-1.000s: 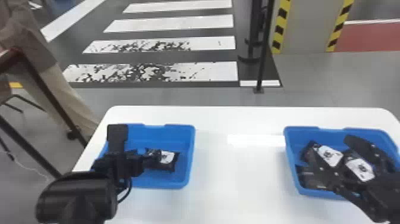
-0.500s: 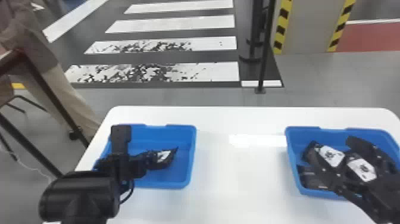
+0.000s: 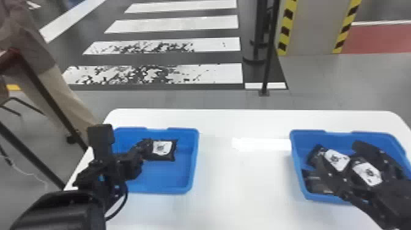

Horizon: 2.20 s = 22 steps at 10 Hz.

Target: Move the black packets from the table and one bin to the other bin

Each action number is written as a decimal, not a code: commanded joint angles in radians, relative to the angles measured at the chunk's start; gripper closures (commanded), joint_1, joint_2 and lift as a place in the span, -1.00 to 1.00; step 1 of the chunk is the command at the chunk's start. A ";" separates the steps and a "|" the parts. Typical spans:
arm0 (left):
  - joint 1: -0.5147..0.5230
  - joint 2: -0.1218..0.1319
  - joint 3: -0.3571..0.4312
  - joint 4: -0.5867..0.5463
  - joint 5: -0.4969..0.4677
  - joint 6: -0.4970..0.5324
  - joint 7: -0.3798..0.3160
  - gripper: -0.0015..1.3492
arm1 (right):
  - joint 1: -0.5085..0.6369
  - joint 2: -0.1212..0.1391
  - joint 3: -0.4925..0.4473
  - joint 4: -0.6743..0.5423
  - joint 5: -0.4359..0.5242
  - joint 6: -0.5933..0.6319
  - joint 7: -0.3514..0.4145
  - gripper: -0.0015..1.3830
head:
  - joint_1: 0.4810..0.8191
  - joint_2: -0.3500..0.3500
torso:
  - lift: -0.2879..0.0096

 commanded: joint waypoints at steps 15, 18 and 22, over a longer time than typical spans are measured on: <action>0.229 0.019 -0.352 -0.253 0.930 -0.218 0.045 0.79 | -0.251 -0.070 0.292 -0.075 -0.266 0.151 0.032 0.38 | 0.27 -0.13 | 0.20; 0.238 0.012 -0.304 -0.251 0.892 -0.230 0.059 0.79 | -0.231 -0.083 0.314 -0.185 -0.248 0.237 -0.026 0.60 | 0.27 -0.04 | 0.20; 0.238 0.013 -0.306 -0.251 0.890 -0.242 0.059 0.79 | -0.199 -0.087 0.314 -0.229 -0.228 0.276 -0.074 0.70 | 0.27 0.09 | 0.20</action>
